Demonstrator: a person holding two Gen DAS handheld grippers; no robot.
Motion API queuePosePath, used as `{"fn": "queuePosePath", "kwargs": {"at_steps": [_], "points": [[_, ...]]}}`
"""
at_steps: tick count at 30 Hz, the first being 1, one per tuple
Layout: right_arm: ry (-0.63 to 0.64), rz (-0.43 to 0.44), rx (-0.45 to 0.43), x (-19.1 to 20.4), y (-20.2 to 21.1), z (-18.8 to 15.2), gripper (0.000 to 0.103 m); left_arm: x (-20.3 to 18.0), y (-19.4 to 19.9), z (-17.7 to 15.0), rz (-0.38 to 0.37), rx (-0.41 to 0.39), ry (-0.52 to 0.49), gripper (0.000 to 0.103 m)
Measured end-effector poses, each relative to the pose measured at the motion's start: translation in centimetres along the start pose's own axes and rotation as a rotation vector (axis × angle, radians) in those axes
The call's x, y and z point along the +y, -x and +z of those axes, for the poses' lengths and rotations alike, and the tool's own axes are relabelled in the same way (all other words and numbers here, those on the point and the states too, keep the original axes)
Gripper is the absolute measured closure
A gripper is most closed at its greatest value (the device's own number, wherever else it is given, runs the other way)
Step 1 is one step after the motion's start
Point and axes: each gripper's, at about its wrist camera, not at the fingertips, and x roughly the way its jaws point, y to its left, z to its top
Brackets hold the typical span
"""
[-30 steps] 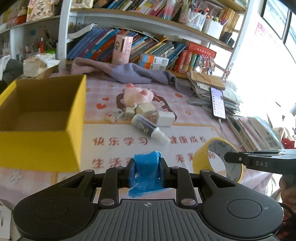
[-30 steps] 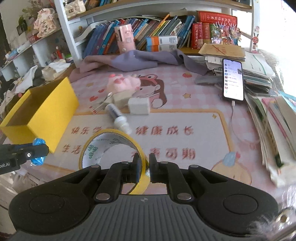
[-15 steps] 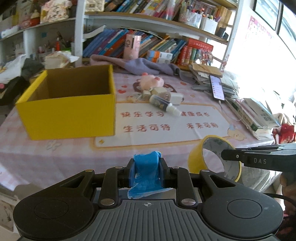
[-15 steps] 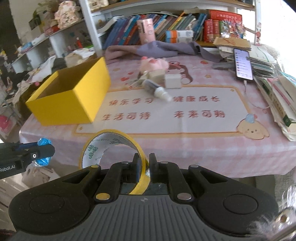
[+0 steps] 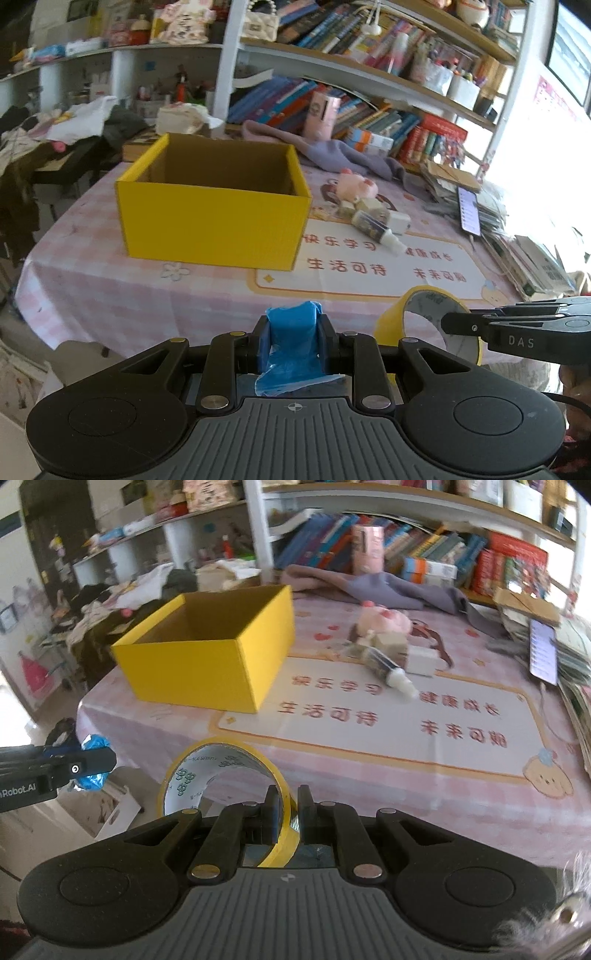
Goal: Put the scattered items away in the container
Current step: 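Carry the blue clip and tape roll together toward the yellow box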
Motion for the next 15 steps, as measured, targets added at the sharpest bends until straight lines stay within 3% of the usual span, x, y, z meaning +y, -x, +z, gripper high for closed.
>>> {"fn": "queuePosePath", "kwargs": {"at_steps": [15], "points": [[0.06, 0.073, 0.04, 3.7, -2.2, 0.9, 0.094, 3.4, 0.4, -0.3, 0.023, 0.018, 0.051, 0.079]]}}
